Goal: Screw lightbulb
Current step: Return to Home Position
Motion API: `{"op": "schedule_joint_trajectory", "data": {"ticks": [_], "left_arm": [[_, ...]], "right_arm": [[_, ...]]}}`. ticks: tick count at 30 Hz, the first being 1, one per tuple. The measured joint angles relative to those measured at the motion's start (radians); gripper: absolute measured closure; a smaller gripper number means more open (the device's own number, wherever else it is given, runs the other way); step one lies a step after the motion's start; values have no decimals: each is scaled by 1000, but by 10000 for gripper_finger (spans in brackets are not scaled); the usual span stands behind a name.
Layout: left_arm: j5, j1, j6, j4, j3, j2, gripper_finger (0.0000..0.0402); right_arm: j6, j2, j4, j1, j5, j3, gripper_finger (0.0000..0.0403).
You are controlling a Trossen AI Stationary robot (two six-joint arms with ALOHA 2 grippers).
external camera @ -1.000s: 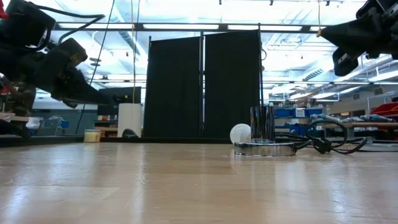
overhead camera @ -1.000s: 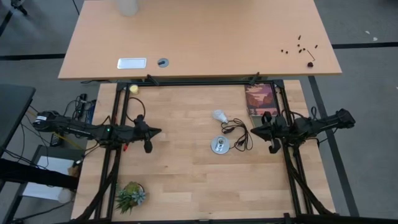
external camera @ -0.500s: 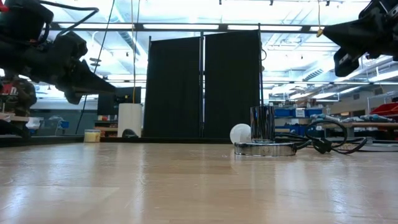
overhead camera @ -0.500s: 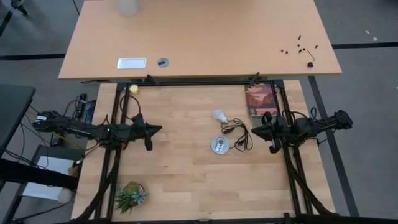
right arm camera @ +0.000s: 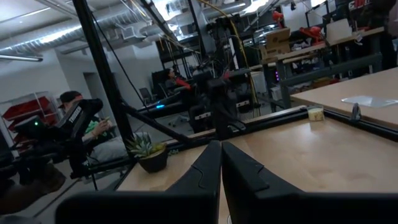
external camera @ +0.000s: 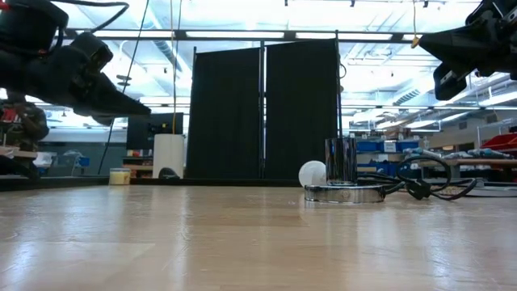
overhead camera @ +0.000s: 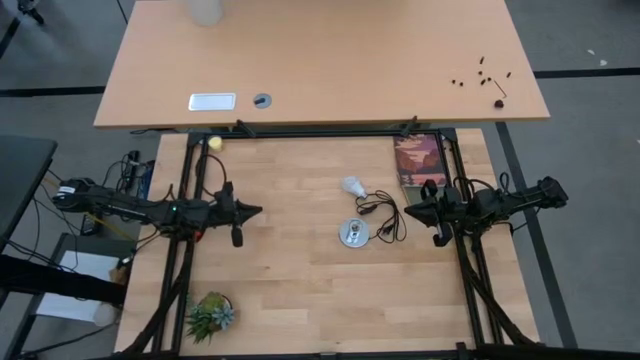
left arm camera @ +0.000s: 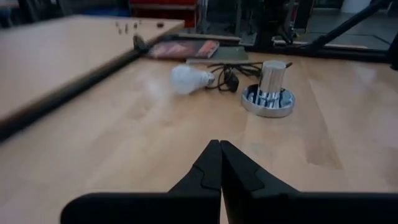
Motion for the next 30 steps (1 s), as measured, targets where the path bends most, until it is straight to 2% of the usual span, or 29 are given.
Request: {"op": "schedule_joint_trajectory", "data": {"ticks": [4, 30], "left_arm": [[-1, 0, 78, 44, 0, 0, 396], [0, 0, 80, 68, 0, 0, 396]], "right_arm": [[0, 0, 0, 0, 0, 0, 382], [0, 0, 0, 0, 0, 0, 381]]}}
